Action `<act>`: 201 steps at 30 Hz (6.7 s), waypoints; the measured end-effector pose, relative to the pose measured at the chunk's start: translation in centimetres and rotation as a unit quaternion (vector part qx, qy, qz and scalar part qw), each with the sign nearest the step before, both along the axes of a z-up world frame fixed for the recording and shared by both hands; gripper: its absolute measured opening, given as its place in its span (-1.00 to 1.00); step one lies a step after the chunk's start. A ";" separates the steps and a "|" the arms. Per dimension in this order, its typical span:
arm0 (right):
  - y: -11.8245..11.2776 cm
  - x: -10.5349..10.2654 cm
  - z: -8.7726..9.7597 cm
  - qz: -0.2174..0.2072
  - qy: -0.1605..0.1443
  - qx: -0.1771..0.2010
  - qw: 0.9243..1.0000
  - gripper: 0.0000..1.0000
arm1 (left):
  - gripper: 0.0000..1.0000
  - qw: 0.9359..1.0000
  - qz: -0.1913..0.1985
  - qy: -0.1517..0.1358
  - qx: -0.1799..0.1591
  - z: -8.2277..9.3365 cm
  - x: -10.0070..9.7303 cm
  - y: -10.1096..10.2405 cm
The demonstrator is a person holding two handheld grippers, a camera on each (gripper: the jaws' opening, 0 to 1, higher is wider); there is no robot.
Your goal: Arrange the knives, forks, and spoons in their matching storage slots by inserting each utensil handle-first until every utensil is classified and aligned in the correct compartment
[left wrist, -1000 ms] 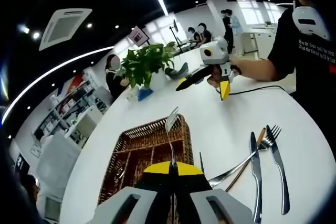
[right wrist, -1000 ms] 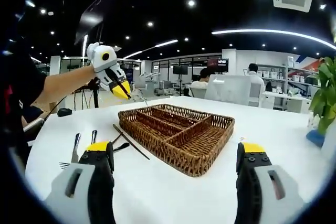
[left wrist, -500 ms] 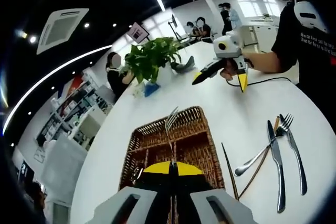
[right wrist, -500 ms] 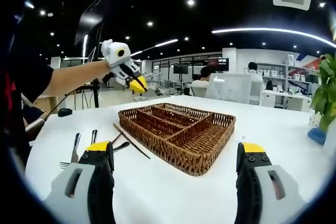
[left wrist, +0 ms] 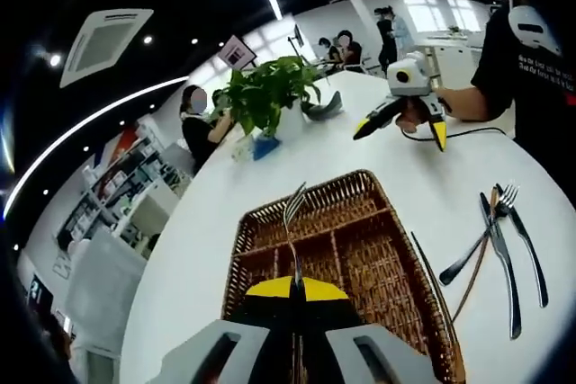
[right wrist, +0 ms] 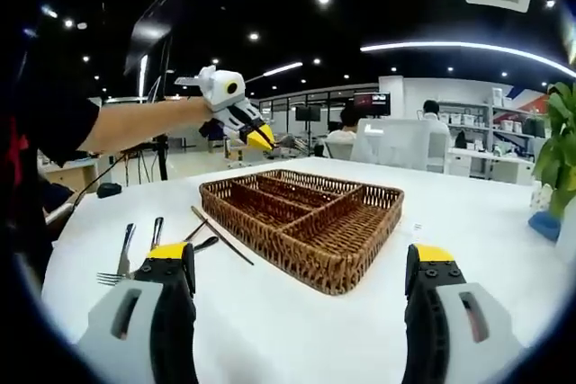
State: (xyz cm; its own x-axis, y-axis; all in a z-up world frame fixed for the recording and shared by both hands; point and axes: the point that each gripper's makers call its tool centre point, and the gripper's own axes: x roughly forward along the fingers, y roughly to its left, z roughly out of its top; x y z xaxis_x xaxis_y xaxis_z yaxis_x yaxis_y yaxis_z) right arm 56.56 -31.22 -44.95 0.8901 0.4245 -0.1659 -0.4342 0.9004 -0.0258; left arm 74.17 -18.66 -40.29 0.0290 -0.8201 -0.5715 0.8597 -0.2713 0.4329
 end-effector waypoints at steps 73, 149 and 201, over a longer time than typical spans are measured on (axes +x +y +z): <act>-1.4 0.2 2.1 -0.018 -0.041 0.026 0.999 0.99 | -1.00 0.995 0.074 0.040 0.047 -10.3 4.2 -1.3; 0.0 -0.2 2.1 0.003 -0.038 0.017 0.999 0.99 | -0.38 0.967 0.157 0.188 -0.074 -7.5 3.8 2.0; -0.2 -0.4 2.0 -0.009 -0.049 -0.007 0.999 0.99 | 1.00 0.906 0.290 0.174 -0.254 -6.2 -9.5 15.8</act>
